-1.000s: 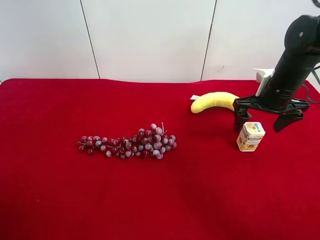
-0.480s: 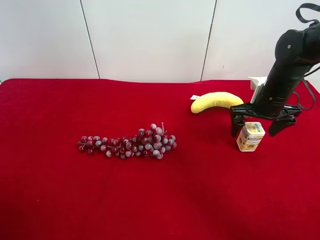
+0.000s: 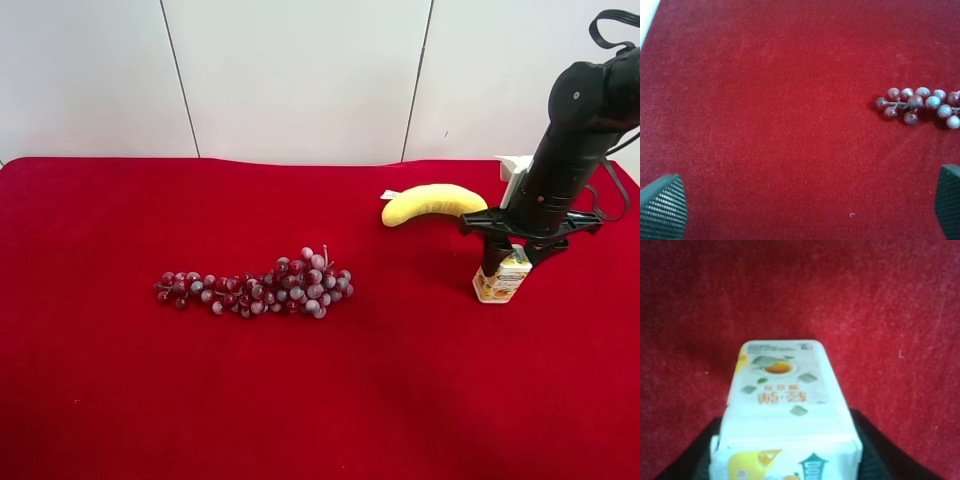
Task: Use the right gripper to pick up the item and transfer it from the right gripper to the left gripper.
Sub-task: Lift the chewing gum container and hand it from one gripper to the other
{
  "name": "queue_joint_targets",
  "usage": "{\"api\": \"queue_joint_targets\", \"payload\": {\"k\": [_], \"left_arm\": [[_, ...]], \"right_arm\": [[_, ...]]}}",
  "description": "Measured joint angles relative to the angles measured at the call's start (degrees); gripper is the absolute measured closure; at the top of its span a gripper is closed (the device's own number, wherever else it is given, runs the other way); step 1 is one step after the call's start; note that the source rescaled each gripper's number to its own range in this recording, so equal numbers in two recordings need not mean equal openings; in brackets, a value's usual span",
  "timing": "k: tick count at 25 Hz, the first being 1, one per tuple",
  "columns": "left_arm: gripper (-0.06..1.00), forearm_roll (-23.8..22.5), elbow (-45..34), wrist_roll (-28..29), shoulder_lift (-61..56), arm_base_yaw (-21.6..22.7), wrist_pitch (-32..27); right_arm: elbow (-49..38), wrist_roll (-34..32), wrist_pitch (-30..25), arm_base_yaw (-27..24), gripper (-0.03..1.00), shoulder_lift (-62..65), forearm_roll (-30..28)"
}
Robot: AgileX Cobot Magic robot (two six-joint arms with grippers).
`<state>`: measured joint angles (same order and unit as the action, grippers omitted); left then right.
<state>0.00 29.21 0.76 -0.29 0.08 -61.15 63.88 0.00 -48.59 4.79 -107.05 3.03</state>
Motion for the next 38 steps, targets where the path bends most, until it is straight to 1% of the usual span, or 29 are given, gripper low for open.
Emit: {"api": "queue_joint_targets", "payload": {"k": [6,12,15,18,27,30,33,36,38], "left_arm": [[-0.06,0.0,0.0,0.0,0.0,0.0,0.0],[-0.06,0.0,0.0,0.0,0.0,0.0,0.0],[-0.06,0.0,0.0,0.0,0.0,0.0,0.0],[-0.06,0.0,0.0,0.0,0.0,0.0,0.0],[-0.06,0.0,0.0,0.0,0.0,0.0,0.0],[-0.06,0.0,0.0,-0.76,0.0,0.0,0.0],[-0.06,1.75,0.0,-3.98,0.0,0.0,0.0],[-0.06,5.44,1.08,-8.16,0.79,0.0,-0.52],[-0.06,8.05,2.44,-10.0,3.31,0.0,-0.98]], "right_arm": [[0.01,0.0,-0.29,0.0,0.96,0.05,0.3],[2.89,0.59,-5.57,0.0,0.96,5.01,2.52],[3.34,1.44,-6.72,0.83,0.96,9.34,3.05],[3.34,2.8,-8.01,2.9,0.96,13.02,3.24],[3.34,6.65,-9.04,11.9,0.96,19.86,4.73],[3.34,9.94,-9.3,14.18,0.96,21.06,6.25],[3.34,13.69,-9.3,16.6,0.96,21.5,8.49],[3.34,17.45,-9.3,19.53,0.96,21.69,10.11],[3.34,19.36,-9.24,21.79,0.96,21.74,10.85]]}}
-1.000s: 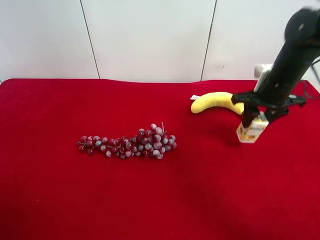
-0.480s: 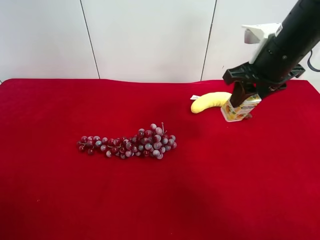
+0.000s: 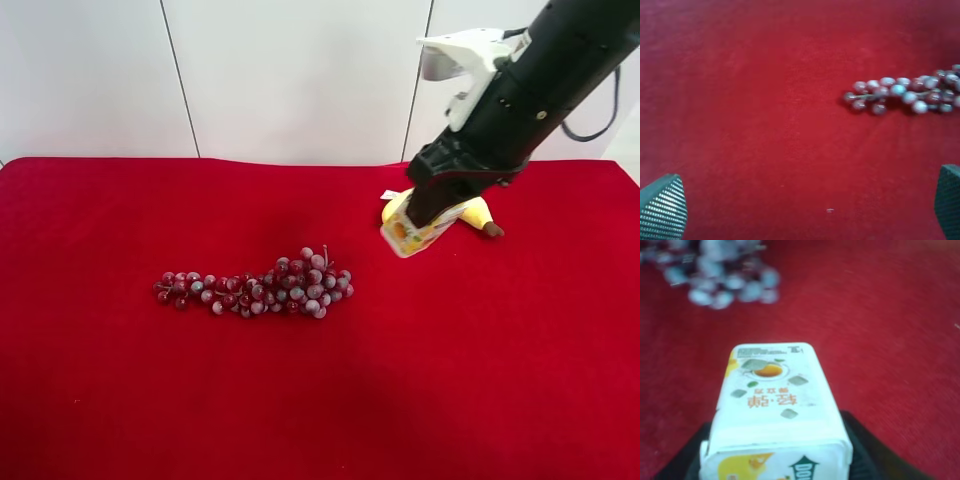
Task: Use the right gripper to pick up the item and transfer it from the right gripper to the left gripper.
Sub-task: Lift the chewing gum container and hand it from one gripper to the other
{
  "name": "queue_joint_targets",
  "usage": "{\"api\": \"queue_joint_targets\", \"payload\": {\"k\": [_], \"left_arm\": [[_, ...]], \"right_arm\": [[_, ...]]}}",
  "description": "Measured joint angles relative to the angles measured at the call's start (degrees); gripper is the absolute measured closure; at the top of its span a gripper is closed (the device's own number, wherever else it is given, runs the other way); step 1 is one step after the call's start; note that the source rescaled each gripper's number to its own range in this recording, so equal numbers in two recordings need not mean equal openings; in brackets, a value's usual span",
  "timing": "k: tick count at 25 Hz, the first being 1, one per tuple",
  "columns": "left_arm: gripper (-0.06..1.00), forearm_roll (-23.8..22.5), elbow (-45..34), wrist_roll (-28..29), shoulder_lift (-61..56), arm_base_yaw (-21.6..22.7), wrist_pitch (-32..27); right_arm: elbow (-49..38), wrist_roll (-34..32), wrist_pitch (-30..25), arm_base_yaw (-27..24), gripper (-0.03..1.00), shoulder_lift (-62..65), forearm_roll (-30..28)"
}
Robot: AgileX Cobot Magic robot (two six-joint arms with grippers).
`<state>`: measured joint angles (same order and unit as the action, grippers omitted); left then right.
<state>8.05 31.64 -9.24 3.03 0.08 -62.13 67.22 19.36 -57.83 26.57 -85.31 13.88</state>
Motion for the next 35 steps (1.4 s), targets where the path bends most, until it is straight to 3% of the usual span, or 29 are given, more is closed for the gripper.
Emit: {"api": "queue_joint_targets", "payload": {"k": [3,8,14,24,35], "left_arm": [[-0.06,4.87,2.13,-2.19,4.94,-0.39,-1.38],[-0.06,11.63,3.89,-4.9,11.64,-6.12,-2.61],[-0.06,12.28,4.13,-5.31,19.77,-14.77,-2.94],[-0.06,12.45,9.94,-9.06,34.07,-29.56,-3.15],[-0.06,12.45,17.3,-12.85,47.75,-37.02,-2.44]], "right_arm": [[0.0,2.2,0.66,2.92,0.96,0.0,0.44],[0.0,5.29,1.75,6.69,0.96,0.0,1.92],[0.0,9.19,2.28,9.3,0.96,0.0,4.64],[0.0,21.22,2.66,9.51,0.96,0.0,15.59],[0.0,35.12,1.79,9.51,0.96,0.0,26.09]]}}
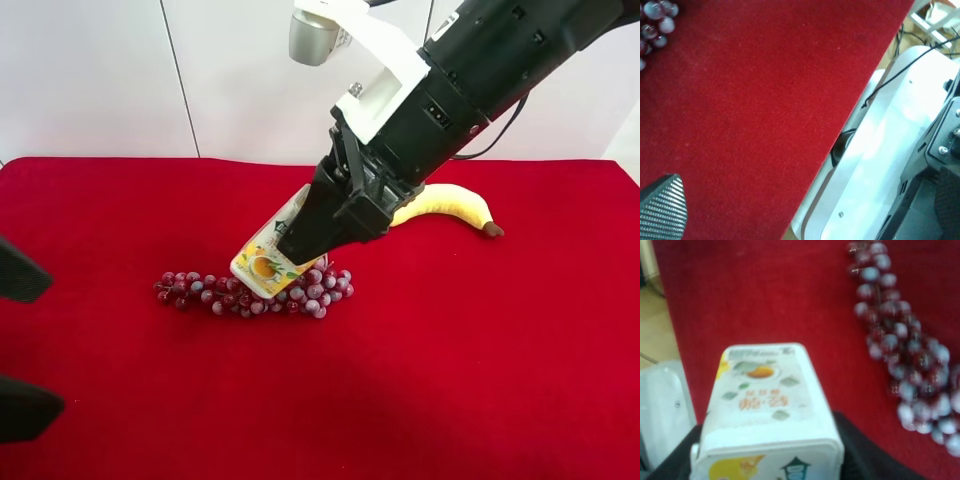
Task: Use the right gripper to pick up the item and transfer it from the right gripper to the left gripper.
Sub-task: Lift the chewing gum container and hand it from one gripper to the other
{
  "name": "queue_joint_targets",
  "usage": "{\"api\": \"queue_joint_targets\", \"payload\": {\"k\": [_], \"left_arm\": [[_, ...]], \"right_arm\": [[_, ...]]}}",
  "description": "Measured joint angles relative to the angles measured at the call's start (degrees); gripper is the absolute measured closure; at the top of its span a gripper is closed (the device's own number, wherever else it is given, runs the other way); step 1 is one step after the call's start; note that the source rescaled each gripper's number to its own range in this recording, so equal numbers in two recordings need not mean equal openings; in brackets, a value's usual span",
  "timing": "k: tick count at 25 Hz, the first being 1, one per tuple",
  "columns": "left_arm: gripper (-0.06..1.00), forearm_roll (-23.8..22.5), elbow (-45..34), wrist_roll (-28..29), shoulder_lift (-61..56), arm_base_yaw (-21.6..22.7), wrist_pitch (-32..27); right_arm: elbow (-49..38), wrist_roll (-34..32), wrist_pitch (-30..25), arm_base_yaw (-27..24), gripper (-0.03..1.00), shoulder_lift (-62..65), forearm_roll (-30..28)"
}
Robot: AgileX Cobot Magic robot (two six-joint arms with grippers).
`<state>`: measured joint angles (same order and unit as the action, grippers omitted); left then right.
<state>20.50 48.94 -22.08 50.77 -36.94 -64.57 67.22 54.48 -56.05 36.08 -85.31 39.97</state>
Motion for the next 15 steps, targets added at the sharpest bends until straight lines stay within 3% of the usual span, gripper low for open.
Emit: {"api": "queue_joint_targets", "payload": {"k": [7,15], "left_arm": [[-0.06,0.78,1.46,-2.38,5.19,-1.62,0.65],[-0.06,4.35,1.46,-5.48,6.85,-1.74,2.58]], "right_arm": [[0.0,6.08,-1.86,0.48,0.96,0.0,3.65],[0.0,9.93,-1.92,5.28,0.96,0.0,4.02]]}}
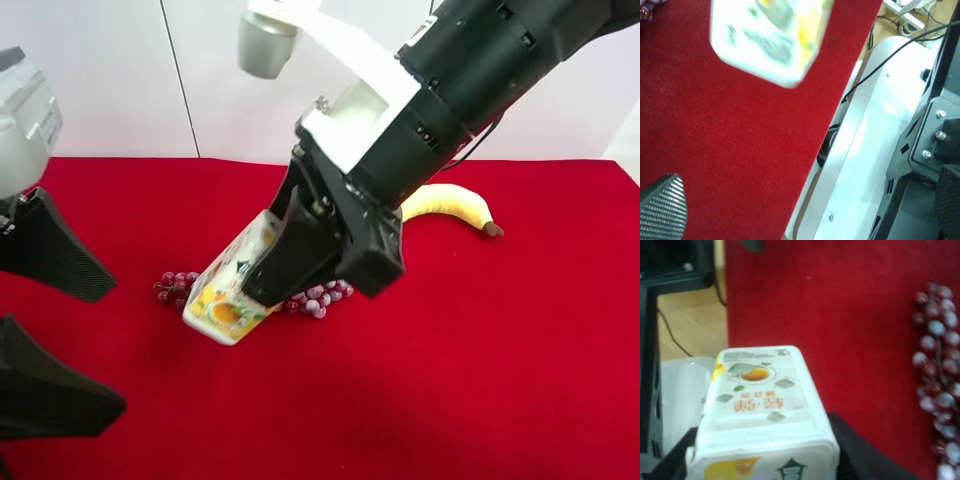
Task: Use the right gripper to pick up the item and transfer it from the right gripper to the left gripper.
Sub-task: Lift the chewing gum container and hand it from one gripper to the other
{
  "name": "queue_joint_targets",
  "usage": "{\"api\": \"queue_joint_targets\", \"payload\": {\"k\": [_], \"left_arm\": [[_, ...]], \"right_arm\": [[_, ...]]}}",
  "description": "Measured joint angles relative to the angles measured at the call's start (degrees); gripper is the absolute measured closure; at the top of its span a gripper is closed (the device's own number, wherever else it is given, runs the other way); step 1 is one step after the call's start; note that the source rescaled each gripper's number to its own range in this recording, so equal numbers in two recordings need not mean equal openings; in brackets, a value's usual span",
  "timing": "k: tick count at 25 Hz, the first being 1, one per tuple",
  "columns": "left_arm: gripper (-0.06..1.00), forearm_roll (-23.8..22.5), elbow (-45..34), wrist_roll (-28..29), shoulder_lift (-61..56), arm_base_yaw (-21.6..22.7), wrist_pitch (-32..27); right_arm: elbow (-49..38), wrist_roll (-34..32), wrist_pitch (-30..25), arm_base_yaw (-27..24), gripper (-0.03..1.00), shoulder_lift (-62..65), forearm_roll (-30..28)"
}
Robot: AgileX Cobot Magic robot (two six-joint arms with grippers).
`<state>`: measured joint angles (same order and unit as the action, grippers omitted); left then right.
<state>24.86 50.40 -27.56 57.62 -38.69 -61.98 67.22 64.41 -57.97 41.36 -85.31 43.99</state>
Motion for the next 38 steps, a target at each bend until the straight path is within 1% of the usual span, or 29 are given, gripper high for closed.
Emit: {"api": "queue_joint_targets", "payload": {"k": [4,10,15,20,27,29,30,32,35,38], "left_arm": [[-0.06,0.68,0.0,-0.78,1.22,-0.06,0.77],[-0.06,1.87,0.0,-1.87,2.45,-0.06,2.55],[-0.06,5.05,0.0,-3.78,2.83,-0.06,3.66],[-0.06,8.25,0.0,-5.0,2.83,-0.06,5.7],[-0.04,8.63,0.0,-5.06,2.83,-0.06,6.46],[0.06,8.63,0.0,-5.06,2.83,-0.06,6.59],[0.16,8.63,0.0,-5.06,2.83,-0.06,6.71],[0.41,8.63,0.0,-5.06,2.83,-0.06,7.06],[0.89,8.29,0.0,-5.2,2.83,-0.06,8.22],[0.9,8.37,0.0,-5.67,2.83,-0.06,8.19]], "right_arm": [[0.0,0.74,-0.18,0.24,0.96,0.0,1.49],[0.0,5.4,-2.11,0.24,0.96,0.0,6.17],[0.0,8.42,-2.18,0.24,0.96,0.0,8.64],[0.0,10.44,-1.29,0.24,0.96,0.0,10.73],[0.0,10.92,0.3,0.24,0.96,0.0,12.03],[0.0,10.97,0.3,0.24,0.96,0.0,12.71],[0.0,10.97,0.3,0.24,0.96,0.0,12.77],[0.0,10.97,0.3,0.24,0.96,0.0,12.77],[0.0,11.21,-0.14,0.24,0.96,0.0,12.96],[0.0,11.91,-0.25,0.35,0.96,0.07,12.96]]}}
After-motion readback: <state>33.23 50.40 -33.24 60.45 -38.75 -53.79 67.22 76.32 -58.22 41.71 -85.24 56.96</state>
